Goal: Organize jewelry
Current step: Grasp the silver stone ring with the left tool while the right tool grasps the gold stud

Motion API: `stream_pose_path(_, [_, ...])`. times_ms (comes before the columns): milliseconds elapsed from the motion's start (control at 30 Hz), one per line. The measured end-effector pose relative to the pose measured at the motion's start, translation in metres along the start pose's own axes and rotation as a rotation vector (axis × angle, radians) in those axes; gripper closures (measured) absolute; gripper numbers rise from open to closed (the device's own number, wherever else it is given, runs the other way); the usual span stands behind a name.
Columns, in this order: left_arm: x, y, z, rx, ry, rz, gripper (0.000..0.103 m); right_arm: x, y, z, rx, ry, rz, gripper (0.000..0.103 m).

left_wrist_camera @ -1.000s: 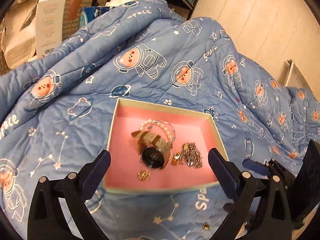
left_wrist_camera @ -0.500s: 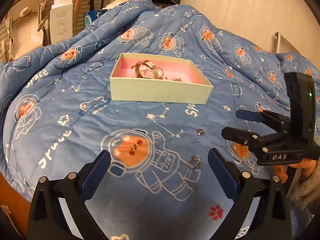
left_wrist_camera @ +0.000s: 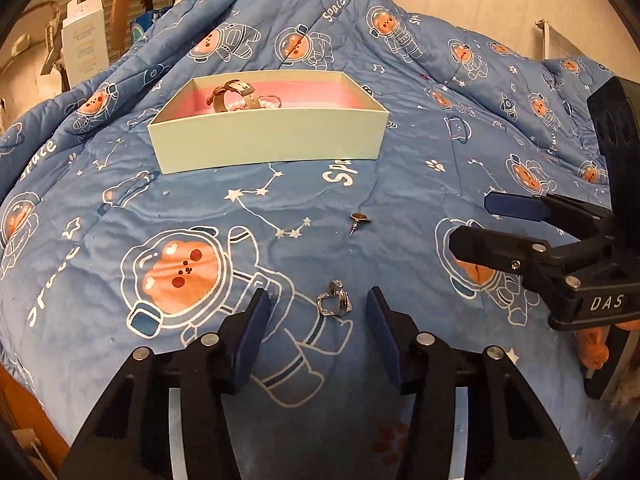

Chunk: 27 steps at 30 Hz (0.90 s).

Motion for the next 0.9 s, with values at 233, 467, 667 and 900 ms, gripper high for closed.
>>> stream_pose_path(233, [0.005, -0.003, -0.002, 0.006, 0.032, -0.032, 0.082, -0.008, 0.003, -0.01, -0.019, 0.01, 0.02, 0.017])
stream_pose_path(467, [-0.014, -0.006, 0.003, 0.009, -0.021, 0.061, 0.088, -0.027, 0.013, -0.029, -0.055, 0.022, 0.08, 0.041])
stream_pose_path(667, [-0.021, -0.008, 0.006, 0.015, -0.032, 0.091, 0.088, -0.044, 0.022, -0.044, -0.082, 0.031, 0.127, 0.055])
stream_pose_path(900, [-0.023, -0.008, 0.005, 0.016, -0.055, 0.105, 0.088, -0.055, 0.032, -0.058, -0.107, -0.001, 0.171, 0.069])
Point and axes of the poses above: each gripper's, at about its wrist camera, not at the fingertips, and z roughly against the way its jaws point, x to its right, y to its top, the point moved 7 cm from there along -z, roughly the way its jaws point, and after that the axes turned 13 degrees about -x, right-handed, at the moved point
